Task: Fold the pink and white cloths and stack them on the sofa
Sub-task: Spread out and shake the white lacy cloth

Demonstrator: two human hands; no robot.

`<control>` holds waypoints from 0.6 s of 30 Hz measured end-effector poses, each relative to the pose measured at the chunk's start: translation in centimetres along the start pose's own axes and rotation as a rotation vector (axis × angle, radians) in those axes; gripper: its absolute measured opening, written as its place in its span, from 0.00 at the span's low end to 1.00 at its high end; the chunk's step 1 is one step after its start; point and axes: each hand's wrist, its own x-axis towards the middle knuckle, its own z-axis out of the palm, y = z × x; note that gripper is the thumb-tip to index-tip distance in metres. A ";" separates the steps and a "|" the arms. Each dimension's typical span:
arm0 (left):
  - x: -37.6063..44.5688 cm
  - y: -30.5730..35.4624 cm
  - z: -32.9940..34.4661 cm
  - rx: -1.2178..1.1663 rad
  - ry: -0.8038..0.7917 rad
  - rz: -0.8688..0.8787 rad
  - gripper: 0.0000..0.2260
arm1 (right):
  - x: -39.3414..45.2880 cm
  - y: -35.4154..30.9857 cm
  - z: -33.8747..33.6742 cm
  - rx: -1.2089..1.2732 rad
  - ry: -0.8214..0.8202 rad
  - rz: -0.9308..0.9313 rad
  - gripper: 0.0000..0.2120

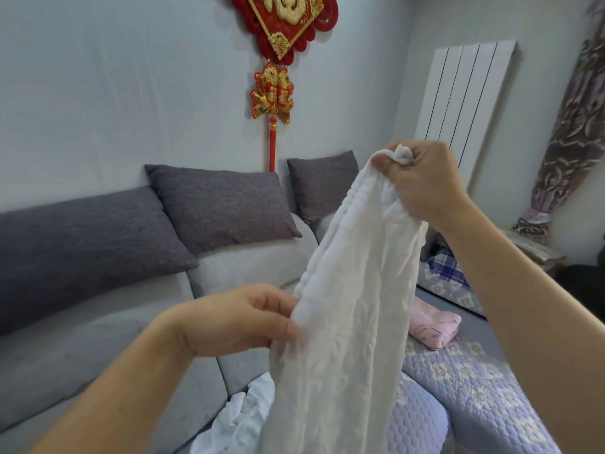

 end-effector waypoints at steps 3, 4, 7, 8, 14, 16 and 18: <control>-0.1 -0.1 0.3 0.152 -0.088 0.003 0.07 | 0.1 0.1 0.2 0.021 0.023 0.001 0.16; -0.1 -0.1 0.5 0.188 -0.075 -0.010 0.05 | 0.2 0.1 0.2 0.030 0.042 0.004 0.17; 0.6 -1.2 0.9 0.331 0.125 -0.022 0.11 | 0.8 0.6 0.1 0.036 0.100 0.015 0.20; 0.9 -1.7 1.1 0.411 0.254 -0.012 0.15 | 0.9 0.8 0.2 0.044 0.115 0.013 0.20; 1.9 -4.3 4.1 0.680 0.954 0.307 0.22 | 1.5 2.0 0.7 0.052 0.177 0.024 0.22; 1.8 -5.1 5.3 0.618 0.989 0.277 0.14 | 1.6 2.2 0.9 0.053 0.190 0.029 0.22; 1.5 -5.7 6.3 0.592 0.904 0.227 0.09 | 1.6 2.4 1.0 0.051 0.203 0.037 0.22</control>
